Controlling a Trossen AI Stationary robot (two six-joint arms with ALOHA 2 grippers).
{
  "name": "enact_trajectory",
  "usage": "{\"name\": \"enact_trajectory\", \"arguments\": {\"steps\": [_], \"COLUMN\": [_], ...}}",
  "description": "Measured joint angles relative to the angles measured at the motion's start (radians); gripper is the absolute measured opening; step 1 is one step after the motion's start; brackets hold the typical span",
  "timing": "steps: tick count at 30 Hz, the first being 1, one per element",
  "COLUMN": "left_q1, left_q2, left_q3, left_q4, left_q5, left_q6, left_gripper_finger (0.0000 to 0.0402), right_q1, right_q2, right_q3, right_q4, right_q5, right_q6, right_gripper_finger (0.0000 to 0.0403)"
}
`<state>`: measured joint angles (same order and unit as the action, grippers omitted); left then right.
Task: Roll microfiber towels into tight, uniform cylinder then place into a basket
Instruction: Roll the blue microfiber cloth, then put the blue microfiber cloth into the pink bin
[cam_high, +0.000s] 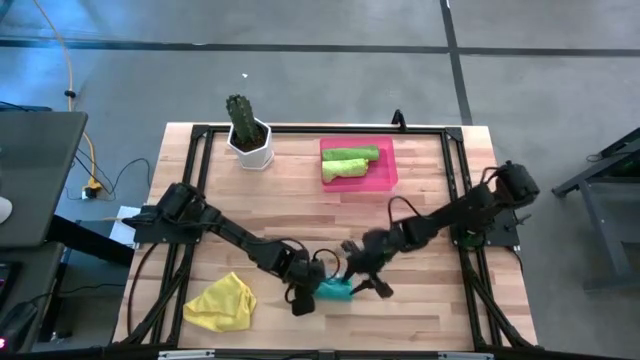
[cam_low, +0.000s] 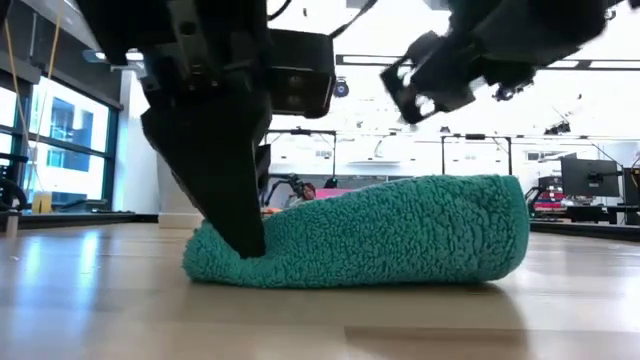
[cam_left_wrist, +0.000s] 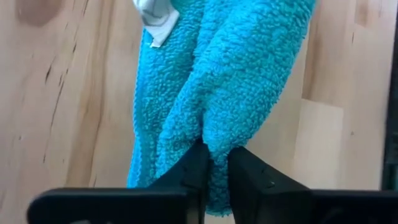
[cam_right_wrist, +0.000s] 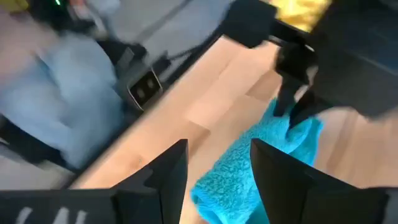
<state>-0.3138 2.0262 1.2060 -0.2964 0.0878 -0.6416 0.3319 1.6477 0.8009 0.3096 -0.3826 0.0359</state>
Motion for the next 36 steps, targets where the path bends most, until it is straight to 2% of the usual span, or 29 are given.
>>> {"name": "enact_trajectory", "arguments": {"steps": [4,7,10,14,20,27,32,36], "left_q1": [0.028,0.046,0.067,0.087,0.11,0.11,0.11,0.11], "left_q2": [0.001,0.002,0.004,0.005,0.006,0.006,0.006,0.006], "left_q3": [-0.002,-0.002,-0.003,-0.003,-0.005,-0.005,-0.005,-0.005], "left_q4": [0.01,0.01,0.013,0.014,0.025,0.028,0.029,0.031], "left_q5": [0.068,0.104,0.143,0.158,0.201,0.194,0.189,0.185], "left_q6": [-0.037,-0.045,-0.062,-0.099,-0.144,-0.16,-0.16,-0.16], "left_gripper_finger": [0.002,0.0017,0.0017,0.0016,0.0015,0.0015,0.0016,0.0024], "right_q1": [0.118,0.193,0.247,0.288,0.298,0.298,0.285,0.263], "right_q2": [-0.002,-0.002,-0.002,0.008,0.098,0.166,0.181,0.203], "right_q3": [0.0,0.0,0.0,0.001,0.002,0.002,0.002,0.002], "right_q4": [-0.054,-0.1,-0.091,-0.07,-0.046,-0.041,-0.04,-0.039], "right_q5": [0.255,0.468,0.57,0.584,0.6,0.797,0.751,0.661], "right_q6": [-0.199,-0.233,-0.241,-0.247,-0.247,-0.273,-0.232,-0.094], "right_gripper_finger": [0.0156,0.0148,0.0141,0.0138,0.0137,0.0137,0.0138,0.0145]}}
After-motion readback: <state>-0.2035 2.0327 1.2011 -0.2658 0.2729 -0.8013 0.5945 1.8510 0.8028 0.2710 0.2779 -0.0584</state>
